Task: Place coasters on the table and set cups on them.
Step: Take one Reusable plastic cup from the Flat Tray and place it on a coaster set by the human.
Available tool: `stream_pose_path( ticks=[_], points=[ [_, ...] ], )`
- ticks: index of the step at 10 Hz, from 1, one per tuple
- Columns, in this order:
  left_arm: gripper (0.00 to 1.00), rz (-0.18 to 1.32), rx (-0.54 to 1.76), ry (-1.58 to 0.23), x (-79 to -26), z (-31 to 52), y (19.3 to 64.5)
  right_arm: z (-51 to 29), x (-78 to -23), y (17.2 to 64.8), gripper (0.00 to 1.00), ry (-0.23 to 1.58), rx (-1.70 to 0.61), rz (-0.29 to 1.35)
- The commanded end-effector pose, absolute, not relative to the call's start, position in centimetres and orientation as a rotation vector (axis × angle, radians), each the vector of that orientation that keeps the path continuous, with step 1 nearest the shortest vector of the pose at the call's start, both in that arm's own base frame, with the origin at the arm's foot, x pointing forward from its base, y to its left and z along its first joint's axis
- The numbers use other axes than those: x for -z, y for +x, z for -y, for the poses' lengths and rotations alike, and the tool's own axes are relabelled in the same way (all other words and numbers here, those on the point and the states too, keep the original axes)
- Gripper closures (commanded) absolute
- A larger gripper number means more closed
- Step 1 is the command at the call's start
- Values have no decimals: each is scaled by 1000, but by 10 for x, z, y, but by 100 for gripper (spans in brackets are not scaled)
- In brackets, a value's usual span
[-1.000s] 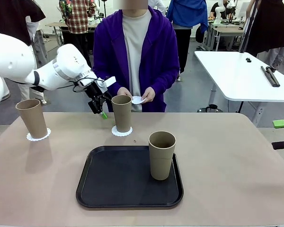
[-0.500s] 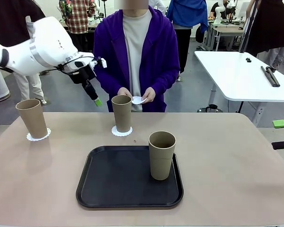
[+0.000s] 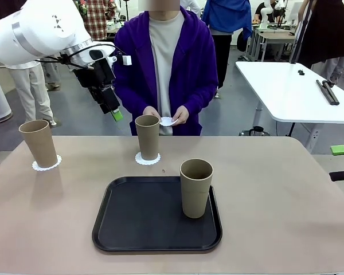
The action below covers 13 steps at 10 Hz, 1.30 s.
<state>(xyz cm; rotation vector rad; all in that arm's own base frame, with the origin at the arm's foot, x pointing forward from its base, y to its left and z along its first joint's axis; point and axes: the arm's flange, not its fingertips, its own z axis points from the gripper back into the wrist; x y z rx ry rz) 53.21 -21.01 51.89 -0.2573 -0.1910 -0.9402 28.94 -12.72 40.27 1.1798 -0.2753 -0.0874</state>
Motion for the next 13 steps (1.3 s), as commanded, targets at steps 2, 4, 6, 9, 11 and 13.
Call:
stream_pose_path(
  ticks=[2, 4, 6, 9, 11, 13],
  points=[
    [0, 196, 950, -279, -515, 209, 538, 127, -404, 290, 0, 1190, 80, 283],
    [0, 196, 950, -279, -515, 209, 538, 127, -404, 290, 0, 1190, 80, 283],
    [0, 196, 950, -279, -515, 209, 538, 127, -404, 290, 0, 1190, 80, 283],
    [0, 184, 937, -264, -513, 210, 536, 127, -404, 290, 0, 1190, 80, 283],
    [0, 158, 667, -174, -491, 167, 485, 127, -404, 290, 0, 1190, 80, 283],
    [0, 177, 541, -15, -505, 136, 442, 127, -404, 290, 0, 1190, 80, 283]
  ],
)
